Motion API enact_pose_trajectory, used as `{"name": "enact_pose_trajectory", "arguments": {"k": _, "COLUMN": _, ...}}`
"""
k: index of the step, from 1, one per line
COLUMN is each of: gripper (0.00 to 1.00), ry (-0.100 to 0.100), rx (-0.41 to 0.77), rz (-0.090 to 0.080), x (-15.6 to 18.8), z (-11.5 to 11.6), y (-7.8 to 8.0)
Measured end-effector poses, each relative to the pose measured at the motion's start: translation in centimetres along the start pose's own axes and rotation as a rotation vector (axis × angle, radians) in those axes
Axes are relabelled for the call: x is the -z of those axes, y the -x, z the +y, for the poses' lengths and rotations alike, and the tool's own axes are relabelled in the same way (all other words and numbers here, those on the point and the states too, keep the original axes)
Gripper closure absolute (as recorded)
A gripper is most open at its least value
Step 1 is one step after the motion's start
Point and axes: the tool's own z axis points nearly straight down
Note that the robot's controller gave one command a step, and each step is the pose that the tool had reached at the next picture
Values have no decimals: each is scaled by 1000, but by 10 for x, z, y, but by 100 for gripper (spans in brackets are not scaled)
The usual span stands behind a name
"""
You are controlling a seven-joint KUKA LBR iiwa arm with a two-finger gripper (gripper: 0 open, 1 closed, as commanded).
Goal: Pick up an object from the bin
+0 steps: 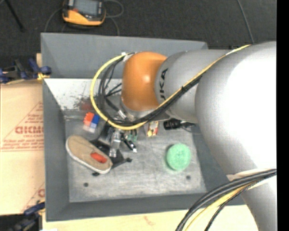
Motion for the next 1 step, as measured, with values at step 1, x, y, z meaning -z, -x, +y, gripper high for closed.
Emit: {"name": "enact_pose_trajectory", "arguments": {"k": 1, "gripper": 100, "ry": 0, "rx": 0, "rz": 2, "x": 5, "z": 0, "y": 0}}
